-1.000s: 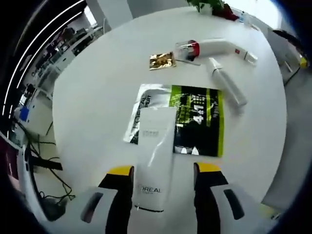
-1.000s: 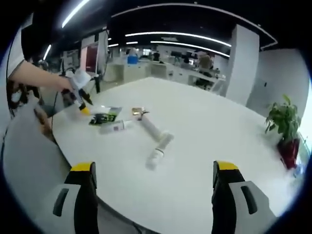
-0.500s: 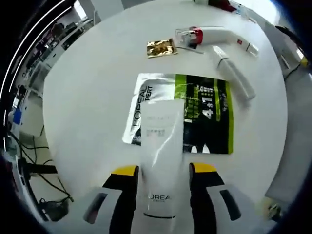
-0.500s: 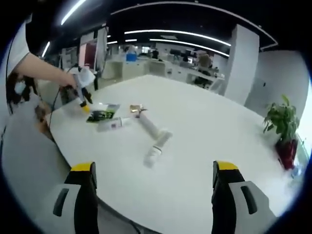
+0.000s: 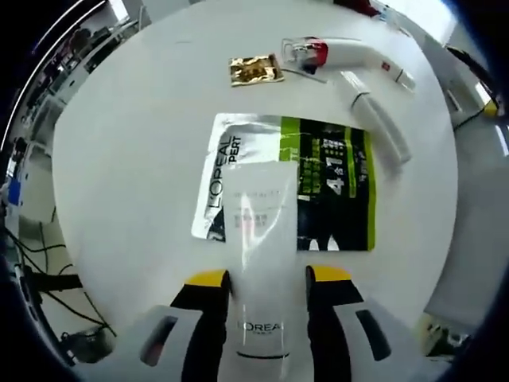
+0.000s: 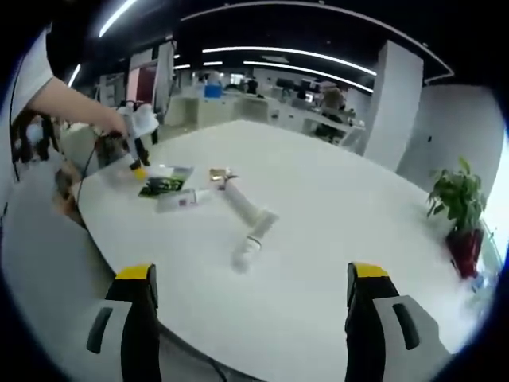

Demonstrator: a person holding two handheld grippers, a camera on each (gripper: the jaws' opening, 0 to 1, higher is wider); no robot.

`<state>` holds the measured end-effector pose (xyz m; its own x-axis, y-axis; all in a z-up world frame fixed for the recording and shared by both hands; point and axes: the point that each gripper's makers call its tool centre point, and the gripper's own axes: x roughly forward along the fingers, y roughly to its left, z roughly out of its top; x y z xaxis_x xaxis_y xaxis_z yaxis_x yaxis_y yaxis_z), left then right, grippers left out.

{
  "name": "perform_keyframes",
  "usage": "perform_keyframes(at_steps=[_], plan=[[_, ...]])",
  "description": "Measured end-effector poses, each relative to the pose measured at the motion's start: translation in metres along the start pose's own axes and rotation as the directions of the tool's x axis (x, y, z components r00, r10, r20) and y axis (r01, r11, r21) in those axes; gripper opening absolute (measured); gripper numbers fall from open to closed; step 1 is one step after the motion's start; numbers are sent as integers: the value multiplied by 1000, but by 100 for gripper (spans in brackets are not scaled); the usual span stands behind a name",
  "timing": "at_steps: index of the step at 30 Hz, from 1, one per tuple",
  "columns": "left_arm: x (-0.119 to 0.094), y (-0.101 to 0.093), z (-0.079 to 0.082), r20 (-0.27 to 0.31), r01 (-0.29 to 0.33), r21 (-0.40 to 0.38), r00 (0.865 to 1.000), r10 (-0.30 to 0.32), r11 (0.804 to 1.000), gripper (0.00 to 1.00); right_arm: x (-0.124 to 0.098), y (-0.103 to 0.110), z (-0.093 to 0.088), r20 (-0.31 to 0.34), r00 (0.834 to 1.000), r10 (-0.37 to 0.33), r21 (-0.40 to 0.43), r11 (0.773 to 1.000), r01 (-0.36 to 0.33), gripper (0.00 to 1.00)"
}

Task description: Arrange the skincare products in the storage area until every visible bottle or jar stands upright without overlapping.

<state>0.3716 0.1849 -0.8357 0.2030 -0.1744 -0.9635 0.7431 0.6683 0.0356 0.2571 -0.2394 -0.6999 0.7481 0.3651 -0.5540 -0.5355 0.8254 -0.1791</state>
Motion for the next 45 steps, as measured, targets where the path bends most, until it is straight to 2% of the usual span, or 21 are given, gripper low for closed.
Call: perform_keyframes(at_steps=[6, 13, 19, 24, 29, 31, 36, 40, 45], plan=[[1, -5, 3, 2, 23, 18, 1000, -23, 1000, 37, 1, 1, -1, -6, 1000, 2, -7, 1000, -2, 97], [1, -1, 3, -5, 11, 20, 1000, -11, 1000, 36, 0, 1, -1, -2, 1000, 2, -9, 1000, -2, 97], [-7, -8, 1, -9, -6, 29, 1000, 6, 1000, 35, 0, 1, 1, 5, 1000, 2, -5, 1000, -2, 97], [-10, -10, 5, 35, -14, 3, 999, 14, 1000, 35, 0, 4, 2, 8, 1000, 12, -13, 1000, -12, 97], [-15, -13, 5, 56, -22, 18, 998, 21, 1000, 35, 0, 5, 2, 12, 1000, 19, -12, 1000, -19, 97], [-23, -20, 8, 74, -35, 7, 997, 35, 999, 35, 0, 5, 3, 16, 1000, 21, -9, 1000, -21, 97], [-32, -26, 18, 140, -29, -38, 990, 34, 999, 35, 0, 6, 6, 29, 999, 25, -7, 1000, -25, 96], [-39, -28, 20, 164, -50, -64, 985, 59, 997, 35, -1, 8, 8, 37, 999, 36, -5, 999, -36, 96], [-47, -31, 27, 212, -42, -124, 975, 67, 991, 35, -2, 9, 10, 48, 998, 40, -3, 999, -40, 95]])
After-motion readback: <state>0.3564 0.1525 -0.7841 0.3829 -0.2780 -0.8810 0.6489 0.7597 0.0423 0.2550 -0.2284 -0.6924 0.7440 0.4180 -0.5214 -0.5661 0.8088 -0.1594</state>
